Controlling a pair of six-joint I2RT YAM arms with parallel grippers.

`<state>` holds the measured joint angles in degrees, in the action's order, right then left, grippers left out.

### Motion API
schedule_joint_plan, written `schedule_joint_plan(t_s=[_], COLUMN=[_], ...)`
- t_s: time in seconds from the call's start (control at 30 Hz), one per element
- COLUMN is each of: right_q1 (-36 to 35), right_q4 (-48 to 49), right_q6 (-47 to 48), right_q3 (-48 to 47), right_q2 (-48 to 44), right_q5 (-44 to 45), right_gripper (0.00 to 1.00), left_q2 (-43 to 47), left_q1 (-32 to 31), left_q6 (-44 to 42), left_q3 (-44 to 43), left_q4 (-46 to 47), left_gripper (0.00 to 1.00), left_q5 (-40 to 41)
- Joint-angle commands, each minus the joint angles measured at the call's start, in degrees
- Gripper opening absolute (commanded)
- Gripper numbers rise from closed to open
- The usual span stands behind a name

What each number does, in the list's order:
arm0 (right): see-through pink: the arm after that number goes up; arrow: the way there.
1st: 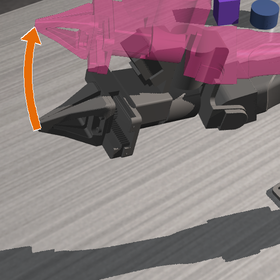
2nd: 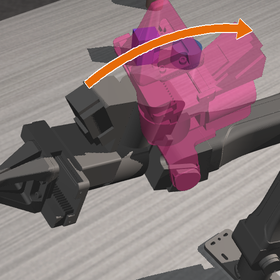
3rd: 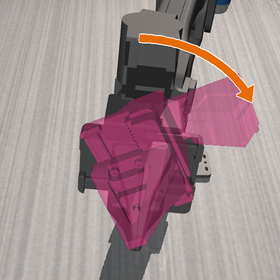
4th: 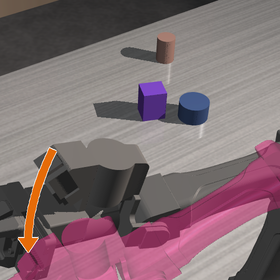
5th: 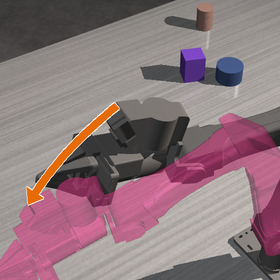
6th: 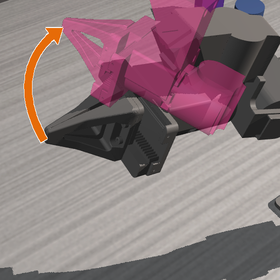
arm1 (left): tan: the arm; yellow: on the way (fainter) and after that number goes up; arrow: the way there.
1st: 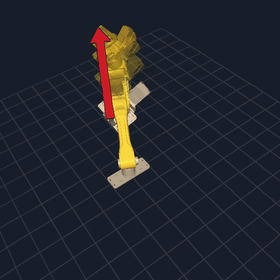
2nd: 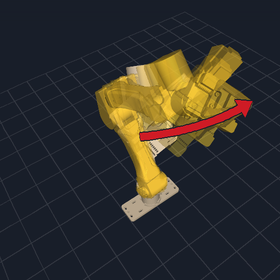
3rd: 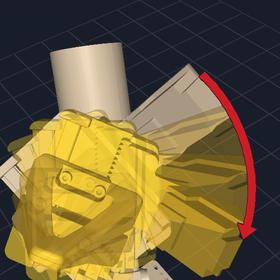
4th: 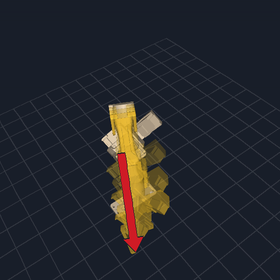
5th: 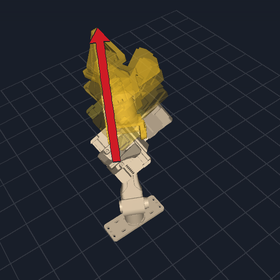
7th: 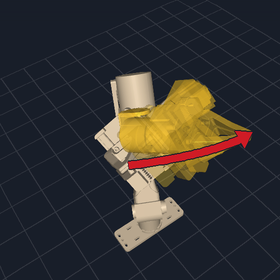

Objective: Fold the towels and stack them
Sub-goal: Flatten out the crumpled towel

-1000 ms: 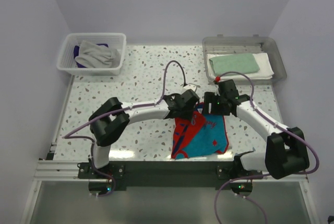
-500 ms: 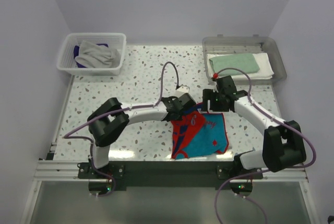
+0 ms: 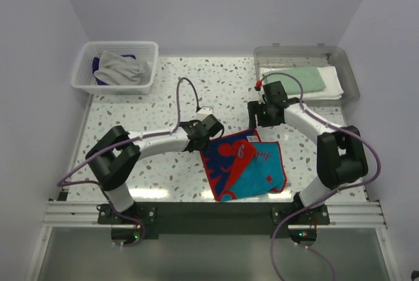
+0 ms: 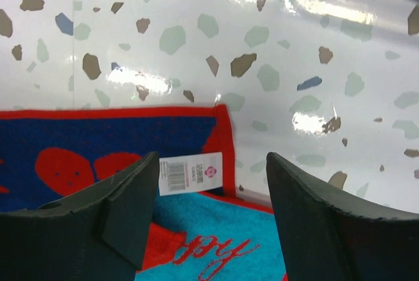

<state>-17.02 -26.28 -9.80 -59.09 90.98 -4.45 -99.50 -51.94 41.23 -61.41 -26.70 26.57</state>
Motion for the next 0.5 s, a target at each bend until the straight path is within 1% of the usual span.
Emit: schedule_joint_plan(t_s=[0.0,0.1,0.17,0.23,0.3,0.37,0.47], right_q1=[-0.4,-0.6,-1.0,-1.4,-2.0,-2.2,-2.8], right_q4=[-0.3,-1.2,-1.6,-1.9,-2.5,-2.5,-3.2], right_q6=[4.4,6.7,7.6,8.6,8.9,9.0,9.3], right_q3=[-4.3,-6.4,-7.4,-8.0,-8.4,-8.6,-9.0], right_q2=[3.1,6.1,8.1,9.2,10.6,11.5,13.4], right_q5=[-0.4,-0.6,-0.6,-0.2,0.7,1.2,2.0], right_gripper=[0.69,0.64,0.62,0.61,0.56,0.51,0.5], left_q2=[3.7,5.5,6.1,7.1,7.9,8.3,7.7], left_q1=[1.8,3.1,3.7,3.7,3.8,3.9,4.1], left_q6=[1.1,0.5,0.5,0.5,0.5,0.3,-0.2], left_q3=[2.9,4.7,4.8,5.0,5.4,5.5,5.7], left_q4=[1.7,3.3,3.5,3.7,4.6,5.1,5.5], left_gripper=[0.33,0.33,0.34,0.4,0.46,0.5,0.53], left_q5=[-1.0,-2.5,-3.3,-3.6,-4.6,-5.3,-5.8])
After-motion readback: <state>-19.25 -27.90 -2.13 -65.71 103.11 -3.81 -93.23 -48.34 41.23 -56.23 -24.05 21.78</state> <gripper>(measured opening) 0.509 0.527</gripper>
